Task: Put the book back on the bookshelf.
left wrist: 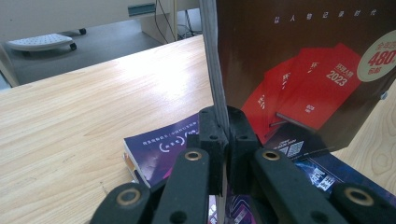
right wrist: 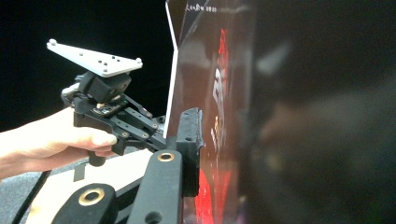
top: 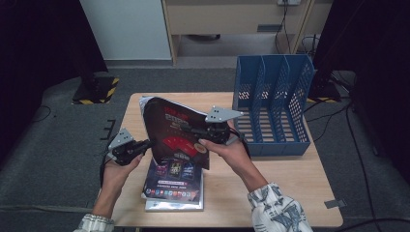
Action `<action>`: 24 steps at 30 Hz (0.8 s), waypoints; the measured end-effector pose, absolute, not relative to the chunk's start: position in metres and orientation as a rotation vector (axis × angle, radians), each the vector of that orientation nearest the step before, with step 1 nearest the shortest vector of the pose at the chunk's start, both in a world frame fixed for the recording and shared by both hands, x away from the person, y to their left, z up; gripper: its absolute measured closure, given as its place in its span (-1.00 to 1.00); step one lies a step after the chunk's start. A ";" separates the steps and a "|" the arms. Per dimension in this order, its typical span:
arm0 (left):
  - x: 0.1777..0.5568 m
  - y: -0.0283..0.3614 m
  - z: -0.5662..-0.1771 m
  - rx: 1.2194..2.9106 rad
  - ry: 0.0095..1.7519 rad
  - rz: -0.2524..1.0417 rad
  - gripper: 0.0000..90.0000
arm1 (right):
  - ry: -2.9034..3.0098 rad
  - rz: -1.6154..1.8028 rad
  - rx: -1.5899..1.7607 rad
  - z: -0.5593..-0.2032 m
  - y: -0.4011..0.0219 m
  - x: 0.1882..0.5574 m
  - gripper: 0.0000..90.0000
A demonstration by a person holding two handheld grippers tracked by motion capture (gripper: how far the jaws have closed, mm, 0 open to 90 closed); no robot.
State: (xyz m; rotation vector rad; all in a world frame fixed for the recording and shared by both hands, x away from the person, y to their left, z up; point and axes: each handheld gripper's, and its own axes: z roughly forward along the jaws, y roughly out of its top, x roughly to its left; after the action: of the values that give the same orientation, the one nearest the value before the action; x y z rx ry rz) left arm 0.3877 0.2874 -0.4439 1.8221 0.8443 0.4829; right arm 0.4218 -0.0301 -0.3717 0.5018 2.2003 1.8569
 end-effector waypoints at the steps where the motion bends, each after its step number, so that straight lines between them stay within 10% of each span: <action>1: 0.388 0.287 -0.444 1.822 0.844 0.483 0.93 | 2.200 1.865 0.501 -0.370 -0.031 0.422 0.65; 15: 0.388 0.288 -0.445 1.815 0.848 0.482 0.91 | 2.190 1.833 0.491 -0.358 -0.030 0.423 0.93; 24: 0.391 0.299 -0.457 1.769 0.956 0.522 0.06 | 2.154 1.808 0.512 -0.357 -0.028 0.424 0.93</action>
State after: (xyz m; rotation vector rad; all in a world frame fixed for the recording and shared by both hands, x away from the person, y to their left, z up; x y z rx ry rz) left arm 0.3914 0.2991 -0.4565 1.7685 0.9556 0.5221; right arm 0.4241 -0.0283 -0.3572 0.5125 2.1538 1.8080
